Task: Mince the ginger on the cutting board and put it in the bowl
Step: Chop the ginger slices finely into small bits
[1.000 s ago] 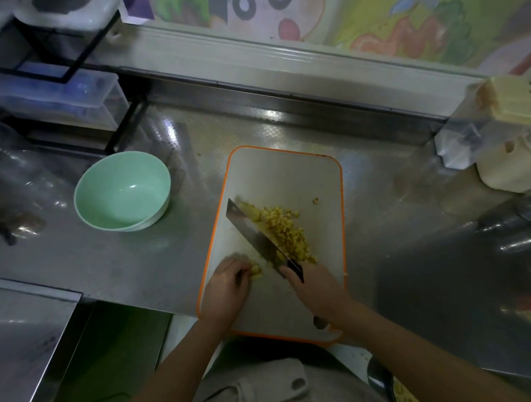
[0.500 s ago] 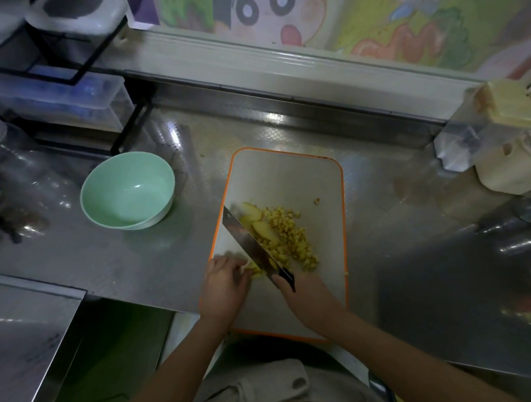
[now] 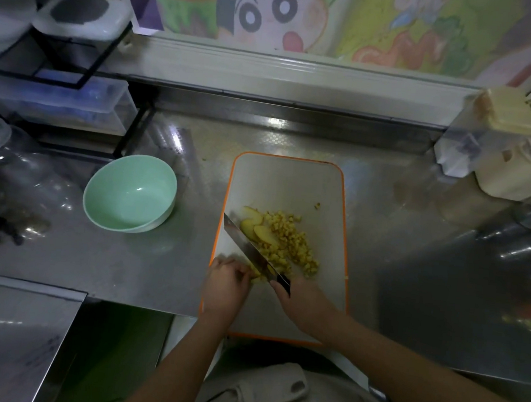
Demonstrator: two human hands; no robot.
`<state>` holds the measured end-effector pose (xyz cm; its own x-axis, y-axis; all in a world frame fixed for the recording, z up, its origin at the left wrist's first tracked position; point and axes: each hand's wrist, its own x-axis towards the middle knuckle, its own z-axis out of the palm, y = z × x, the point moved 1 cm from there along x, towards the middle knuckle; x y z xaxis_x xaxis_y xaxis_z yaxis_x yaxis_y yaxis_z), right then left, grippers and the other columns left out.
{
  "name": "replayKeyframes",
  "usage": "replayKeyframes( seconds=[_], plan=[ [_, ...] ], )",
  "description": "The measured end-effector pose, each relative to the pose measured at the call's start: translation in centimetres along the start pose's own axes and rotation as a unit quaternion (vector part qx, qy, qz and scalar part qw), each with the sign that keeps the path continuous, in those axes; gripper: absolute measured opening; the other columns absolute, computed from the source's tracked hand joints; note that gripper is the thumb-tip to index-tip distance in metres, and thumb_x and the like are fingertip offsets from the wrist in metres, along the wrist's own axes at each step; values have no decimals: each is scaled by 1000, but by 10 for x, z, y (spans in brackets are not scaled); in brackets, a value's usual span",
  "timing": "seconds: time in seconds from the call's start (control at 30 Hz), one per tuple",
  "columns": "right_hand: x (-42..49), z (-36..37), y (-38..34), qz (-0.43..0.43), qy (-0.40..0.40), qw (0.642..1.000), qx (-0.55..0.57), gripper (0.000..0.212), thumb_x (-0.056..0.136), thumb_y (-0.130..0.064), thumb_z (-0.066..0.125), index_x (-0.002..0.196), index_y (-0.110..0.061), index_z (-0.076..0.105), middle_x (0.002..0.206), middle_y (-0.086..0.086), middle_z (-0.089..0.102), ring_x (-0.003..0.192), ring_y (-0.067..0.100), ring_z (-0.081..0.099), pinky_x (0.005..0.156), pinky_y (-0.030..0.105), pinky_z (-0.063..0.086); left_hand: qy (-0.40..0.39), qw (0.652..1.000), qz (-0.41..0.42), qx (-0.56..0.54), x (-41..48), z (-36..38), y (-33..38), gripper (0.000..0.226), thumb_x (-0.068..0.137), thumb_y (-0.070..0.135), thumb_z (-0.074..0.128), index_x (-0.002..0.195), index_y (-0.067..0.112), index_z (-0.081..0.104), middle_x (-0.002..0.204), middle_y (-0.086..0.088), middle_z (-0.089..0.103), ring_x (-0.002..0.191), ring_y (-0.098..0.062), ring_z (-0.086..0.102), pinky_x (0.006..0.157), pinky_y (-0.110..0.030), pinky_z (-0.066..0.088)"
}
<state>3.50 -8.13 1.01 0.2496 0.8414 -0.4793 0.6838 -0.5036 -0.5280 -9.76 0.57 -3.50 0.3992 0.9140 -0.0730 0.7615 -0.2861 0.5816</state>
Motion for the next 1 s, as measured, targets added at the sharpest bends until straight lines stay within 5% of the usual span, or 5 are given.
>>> replayKeyframes(
  seconds=[0.17, 0.3, 0.43, 0.67, 1.0],
  plan=[
    [7, 5, 6, -6, -3, 1000, 1, 39, 99, -38, 39, 66, -17, 43, 64, -2, 46, 54, 11, 44, 54, 25, 34, -1, 1000, 0, -8, 0, 0, 1, 10, 83, 17, 65, 76, 15, 73, 86, -1, 71, 91, -25, 49, 78, -33, 37],
    [7, 2, 12, -18, 6, 999, 48, 36, 98, -38, 41, 104, -7, 58, 88, 1, 60, 80, 20, 59, 61, 24, 41, 1, 1000, -3, -3, -1, 3, 0, 10, 81, 17, 66, 75, 16, 73, 86, 1, 72, 90, -25, 49, 81, -32, 36],
    [13, -3, 17, -8, -3, 999, 40, 38, 98, -42, 40, 80, -12, 54, 61, -5, 44, 51, 7, 41, 45, 17, 27, -3, 1000, 4, 11, -1, 3, -3, 13, 83, 21, 63, 74, 21, 72, 86, 5, 70, 88, -20, 47, 78, -28, 34],
    [14, -12, 18, -1, 34, 998, 53, 43, 98, -42, 40, 63, -16, 39, 54, -1, 37, 45, 14, 36, 44, 23, 25, -6, 1000, 13, -14, -1, 3, -5, 12, 80, 16, 65, 69, 19, 69, 79, 0, 66, 86, -24, 51, 75, -25, 30],
    [-4, -12, 8, -29, 21, 998, 49, 36, 98, -39, 41, 81, -10, 54, 59, -4, 45, 48, 5, 40, 43, 16, 31, 35, 995, 11, -97, -4, 0, -8, 17, 70, 2, 73, 65, 16, 65, 74, 6, 55, 76, -17, 53, 67, -14, 30]
  ],
)
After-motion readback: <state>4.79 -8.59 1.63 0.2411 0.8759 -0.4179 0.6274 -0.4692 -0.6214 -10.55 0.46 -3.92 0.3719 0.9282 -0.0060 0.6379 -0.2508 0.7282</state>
